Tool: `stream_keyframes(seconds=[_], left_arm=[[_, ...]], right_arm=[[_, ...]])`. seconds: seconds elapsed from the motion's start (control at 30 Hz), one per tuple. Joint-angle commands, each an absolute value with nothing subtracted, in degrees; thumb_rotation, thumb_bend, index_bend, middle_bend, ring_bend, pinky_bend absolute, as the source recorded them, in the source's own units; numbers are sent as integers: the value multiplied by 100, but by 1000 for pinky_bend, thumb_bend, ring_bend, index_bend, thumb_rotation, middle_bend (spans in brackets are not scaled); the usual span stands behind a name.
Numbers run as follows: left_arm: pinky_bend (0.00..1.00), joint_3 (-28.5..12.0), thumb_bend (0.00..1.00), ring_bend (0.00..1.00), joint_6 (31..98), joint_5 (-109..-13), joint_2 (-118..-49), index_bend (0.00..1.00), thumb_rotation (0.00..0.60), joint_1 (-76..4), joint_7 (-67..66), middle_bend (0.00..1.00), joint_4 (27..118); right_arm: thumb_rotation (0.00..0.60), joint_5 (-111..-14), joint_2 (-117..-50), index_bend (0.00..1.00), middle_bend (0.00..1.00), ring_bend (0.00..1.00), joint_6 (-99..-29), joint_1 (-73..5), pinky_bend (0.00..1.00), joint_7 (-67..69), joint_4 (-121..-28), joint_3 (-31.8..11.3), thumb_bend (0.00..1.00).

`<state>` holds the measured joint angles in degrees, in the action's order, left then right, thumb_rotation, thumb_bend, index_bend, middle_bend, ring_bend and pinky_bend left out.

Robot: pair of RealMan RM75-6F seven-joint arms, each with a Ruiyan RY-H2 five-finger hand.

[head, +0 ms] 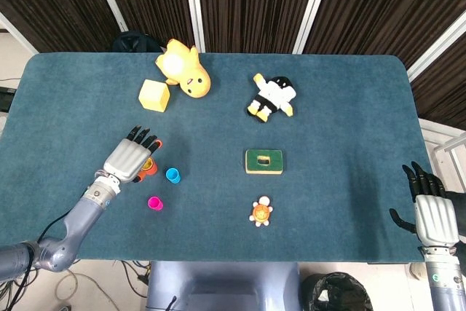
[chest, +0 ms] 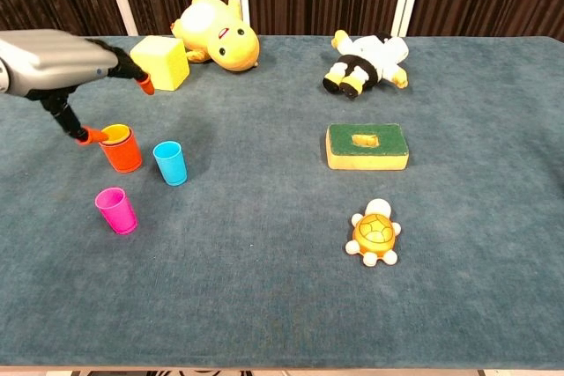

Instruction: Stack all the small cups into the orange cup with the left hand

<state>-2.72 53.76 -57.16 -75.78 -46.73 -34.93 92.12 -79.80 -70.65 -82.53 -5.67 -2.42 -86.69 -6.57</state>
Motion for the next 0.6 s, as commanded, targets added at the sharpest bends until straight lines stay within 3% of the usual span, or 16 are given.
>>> stream_keyframes(seconds=[0.03,0.6], left_arm=[[5,-358,257,0,5473,-5849,-7700,255,600,-4684,-3392,156,9203],[5,-276,257,0,5256,-5799,-8156,319,600,-4836,-3586,157,9089]], right_arm=[[600,-7980,-7065,69,27,110,-8261,-563,110,-247,-8672,-656,317],[600,-7948,-7017,69,27,110,-8298,-544,110,-160,-8678,-700,318]])
